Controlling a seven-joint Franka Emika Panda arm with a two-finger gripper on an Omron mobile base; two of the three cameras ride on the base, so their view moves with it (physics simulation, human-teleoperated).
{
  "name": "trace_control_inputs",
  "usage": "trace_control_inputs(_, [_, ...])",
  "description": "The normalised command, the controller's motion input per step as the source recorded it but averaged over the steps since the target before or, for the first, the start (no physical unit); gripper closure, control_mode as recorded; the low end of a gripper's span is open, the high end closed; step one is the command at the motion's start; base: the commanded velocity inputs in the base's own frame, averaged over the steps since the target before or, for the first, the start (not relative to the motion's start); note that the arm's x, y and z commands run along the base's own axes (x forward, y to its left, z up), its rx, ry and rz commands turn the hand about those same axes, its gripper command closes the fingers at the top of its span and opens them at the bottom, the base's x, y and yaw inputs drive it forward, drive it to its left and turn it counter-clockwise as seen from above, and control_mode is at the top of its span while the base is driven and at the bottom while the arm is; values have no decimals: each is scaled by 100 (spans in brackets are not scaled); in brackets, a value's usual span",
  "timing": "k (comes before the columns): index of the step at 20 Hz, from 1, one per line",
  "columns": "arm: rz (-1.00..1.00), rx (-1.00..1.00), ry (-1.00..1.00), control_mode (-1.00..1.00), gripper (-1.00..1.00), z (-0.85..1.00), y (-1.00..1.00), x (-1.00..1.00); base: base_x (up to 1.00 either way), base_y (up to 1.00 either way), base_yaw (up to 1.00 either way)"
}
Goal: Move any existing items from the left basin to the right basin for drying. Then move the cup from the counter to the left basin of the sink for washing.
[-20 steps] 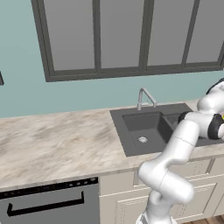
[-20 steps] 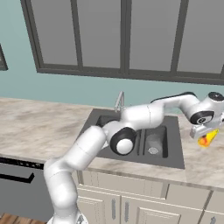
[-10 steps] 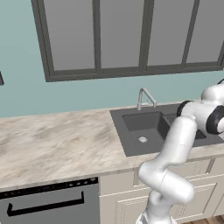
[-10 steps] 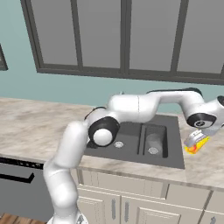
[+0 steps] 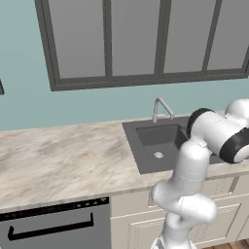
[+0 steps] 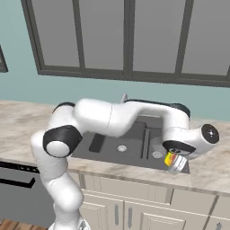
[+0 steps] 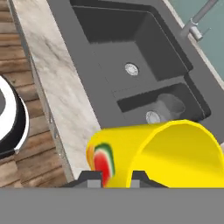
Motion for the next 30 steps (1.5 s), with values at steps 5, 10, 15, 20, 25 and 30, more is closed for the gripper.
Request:
trace_control_inputs(5, [60, -18, 2, -100, 100, 11, 100, -1, 0, 0, 0])
trace_control_inputs(10, [55, -15, 11, -100, 100, 23, 100, 0, 0, 0, 0])
trace_control_inputs(15, [46, -15, 1, -100, 100, 3, 100, 2, 0, 0, 0])
trace_control_inputs(20, [24, -5, -3, -100, 100, 1, 100, 36, 0, 0, 0])
trace_control_inputs(25, [11, 0, 0, -100, 100, 1, 100, 61, 0, 0, 0])
trace_control_inputs(30, [8, 0, 0, -100, 100, 0, 91, 61, 0, 0, 0])
